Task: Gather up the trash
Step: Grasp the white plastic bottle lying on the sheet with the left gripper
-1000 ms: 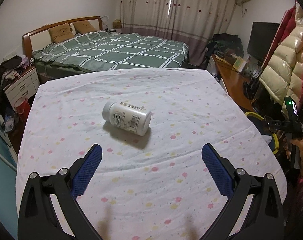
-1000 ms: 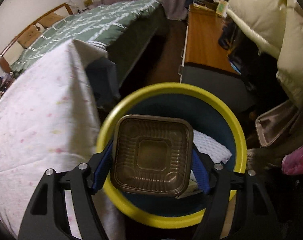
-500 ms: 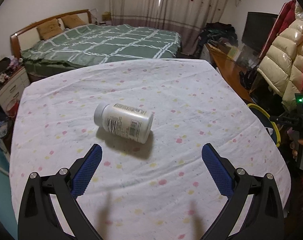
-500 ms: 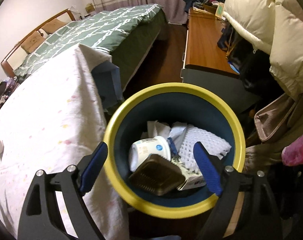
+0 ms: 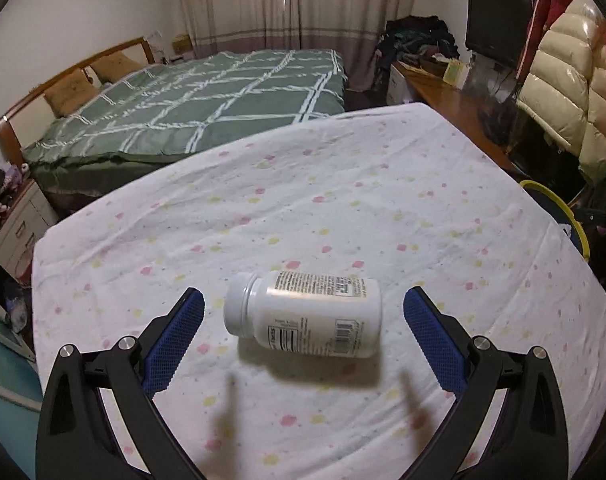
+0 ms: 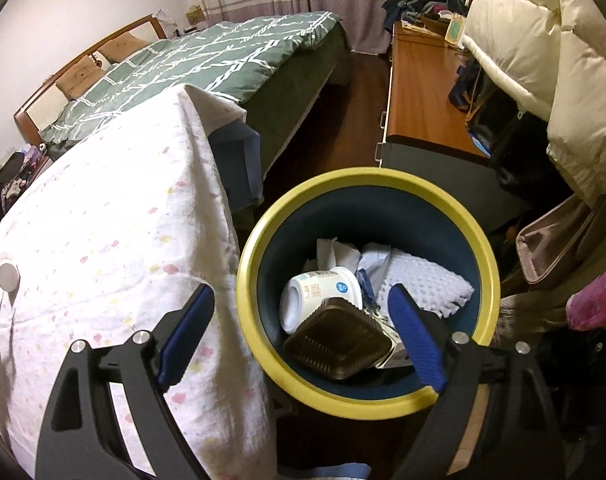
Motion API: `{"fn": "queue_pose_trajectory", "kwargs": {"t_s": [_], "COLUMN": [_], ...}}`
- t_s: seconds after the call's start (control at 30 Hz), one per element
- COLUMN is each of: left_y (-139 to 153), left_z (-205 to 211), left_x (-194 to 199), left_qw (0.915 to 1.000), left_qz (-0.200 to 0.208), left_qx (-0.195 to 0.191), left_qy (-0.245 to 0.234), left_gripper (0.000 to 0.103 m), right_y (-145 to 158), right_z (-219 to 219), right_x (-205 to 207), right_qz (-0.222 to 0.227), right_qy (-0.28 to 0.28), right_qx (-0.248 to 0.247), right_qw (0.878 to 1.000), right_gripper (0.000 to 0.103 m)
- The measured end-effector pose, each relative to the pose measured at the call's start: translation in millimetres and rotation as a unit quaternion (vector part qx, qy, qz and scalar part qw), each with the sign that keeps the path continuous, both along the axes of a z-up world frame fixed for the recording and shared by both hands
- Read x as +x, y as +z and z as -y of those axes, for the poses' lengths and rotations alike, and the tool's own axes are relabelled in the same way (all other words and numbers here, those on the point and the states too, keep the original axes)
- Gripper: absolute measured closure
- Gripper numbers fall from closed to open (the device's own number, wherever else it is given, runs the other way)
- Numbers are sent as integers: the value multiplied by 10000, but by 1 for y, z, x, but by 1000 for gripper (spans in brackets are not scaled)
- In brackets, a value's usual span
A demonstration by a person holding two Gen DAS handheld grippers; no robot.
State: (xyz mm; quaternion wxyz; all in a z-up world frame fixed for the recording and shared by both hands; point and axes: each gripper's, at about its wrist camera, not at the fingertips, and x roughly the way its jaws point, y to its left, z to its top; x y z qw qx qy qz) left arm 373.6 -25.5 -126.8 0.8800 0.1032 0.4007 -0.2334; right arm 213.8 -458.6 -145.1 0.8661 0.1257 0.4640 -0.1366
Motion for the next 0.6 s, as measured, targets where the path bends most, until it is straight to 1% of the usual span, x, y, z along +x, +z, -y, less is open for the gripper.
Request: {"fn": "queue_pose_trajectory", "kwargs": {"t_s": [0.07,0.2,0.4,0.5,0.6], "left_y": [-3,-9,-19,-23,-24], "left_z": [2,7,16,20,20], "left_x": [5,9,9,11,12], "left_qw": [9999,9996,9986,9983,9985], "left_qz": [-111,-153,-176,-205,-208], "left_qx": [-25,74,384,423,418], "left_qy": [-122,-219,-309,-340,-299], "left_gripper": [5,5,5,5,10], "right_y": [-3,-4,-1,0,0], "right_z": [0,-3,-7,-10,-11], "right_x": [-1,-5,-12,-17,-21], "right_qz": [-15,1,67,86,98], "right_qy": [6,38,92,108,112], "right_qx": [50,99,150,184,202], "right_qw": [10000,9999,9998,9997,9997], "right_gripper": [19,19,19,19,19]}}
